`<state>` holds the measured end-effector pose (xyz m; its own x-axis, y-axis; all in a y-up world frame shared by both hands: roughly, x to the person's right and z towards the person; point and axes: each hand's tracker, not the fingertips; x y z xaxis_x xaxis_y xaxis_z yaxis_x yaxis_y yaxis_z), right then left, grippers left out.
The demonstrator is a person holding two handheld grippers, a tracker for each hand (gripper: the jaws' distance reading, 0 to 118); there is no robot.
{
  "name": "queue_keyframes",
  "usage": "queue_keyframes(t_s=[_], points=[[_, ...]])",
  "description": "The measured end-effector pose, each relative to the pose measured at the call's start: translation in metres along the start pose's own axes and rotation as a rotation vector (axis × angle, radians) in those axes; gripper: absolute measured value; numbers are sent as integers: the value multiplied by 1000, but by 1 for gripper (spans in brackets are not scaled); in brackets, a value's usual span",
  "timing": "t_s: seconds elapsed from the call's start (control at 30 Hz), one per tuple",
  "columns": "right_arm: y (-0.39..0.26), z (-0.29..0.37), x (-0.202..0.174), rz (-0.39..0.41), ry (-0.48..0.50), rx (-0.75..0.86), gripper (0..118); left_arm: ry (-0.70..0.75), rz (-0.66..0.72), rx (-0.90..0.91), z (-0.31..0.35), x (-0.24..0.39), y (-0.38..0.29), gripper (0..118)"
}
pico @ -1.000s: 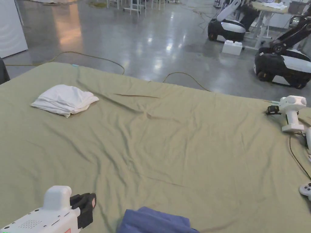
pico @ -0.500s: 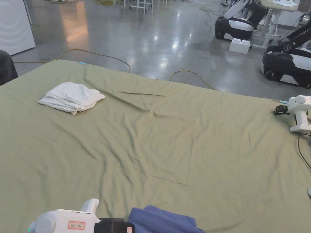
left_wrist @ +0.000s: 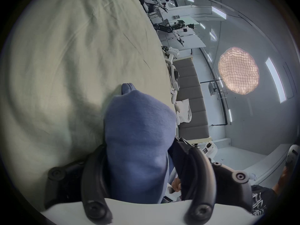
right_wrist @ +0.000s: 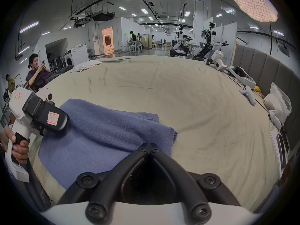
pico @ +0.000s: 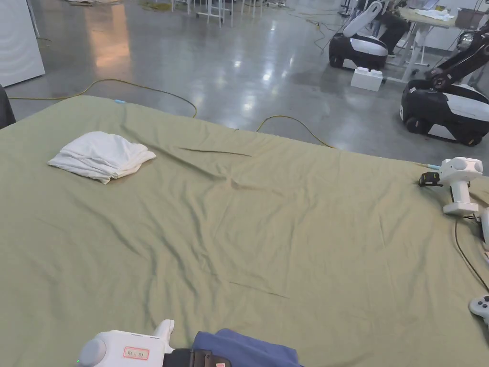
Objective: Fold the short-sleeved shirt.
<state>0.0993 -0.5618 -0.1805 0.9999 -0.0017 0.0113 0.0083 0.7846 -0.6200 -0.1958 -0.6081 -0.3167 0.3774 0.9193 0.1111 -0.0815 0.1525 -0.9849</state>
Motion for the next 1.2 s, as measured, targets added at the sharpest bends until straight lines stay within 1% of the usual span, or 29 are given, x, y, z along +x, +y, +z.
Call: queue_keyframes(t_s=[0.03, 0.07, 0.1, 0.17, 0.23, 0.27, 0.33, 0.43, 0.5, 0.6, 0.77, 0.9, 0.97, 1.07, 1.17, 1.2], points=[[0, 0, 0, -2, -3, 2, 0, 11, 1, 8, 0, 0, 0, 54], [-1, 0, -1, -2, -6, 4, 0, 46, -24, 19, 1, 1, -1, 32], [-3, -1, -1, -2, -1, 8, 0, 71, -14, 41, 2, 3, -5, 28], [-4, -2, -4, 13, -15, 11, 0, 5, 11, 60, 4, 22, -20, 27], [-3, -1, -4, 23, -14, 17, 0, -26, 14, 85, 7, 30, -24, 25], [-2, 1, -4, 21, -13, 19, 0, -57, 15, 85, 5, 23, -18, 25], [5, 8, -1, 5, 2, 34, 0, -64, 10, 92, 10, 31, -16, 25], [25, 19, 6, 1, -22, 106, 0, -108, 6, 120, 36, 41, -2, 25], [47, 25, 16, -9, -30, 159, 0, -99, -1, 139, 64, 52, 11, 25], [84, 34, 34, -17, -58, 247, 0, -27, -48, 174, 119, 69, 26, 25], [143, 47, 68, -27, -131, 363, 0, 105, -71, 235, 217, 71, 58, 25], [178, 51, 94, -41, -154, 386, 0, 217, -29, 282, 290, 65, 80, 25], [188, 53, 103, -42, -169, 402, 0, 260, -16, 298, 320, 48, 91, 25], [199, 55, 114, -37, -200, 422, 0, 331, 28, 303, 359, 40, 98, 25], [205, 57, 122, -52, -212, 429, 0, 407, 88, 305, 384, 24, 102, 25], [206, 57, 123, -56, -219, 429, 0, 438, 106, 304, 370, 34, 91, 25]])
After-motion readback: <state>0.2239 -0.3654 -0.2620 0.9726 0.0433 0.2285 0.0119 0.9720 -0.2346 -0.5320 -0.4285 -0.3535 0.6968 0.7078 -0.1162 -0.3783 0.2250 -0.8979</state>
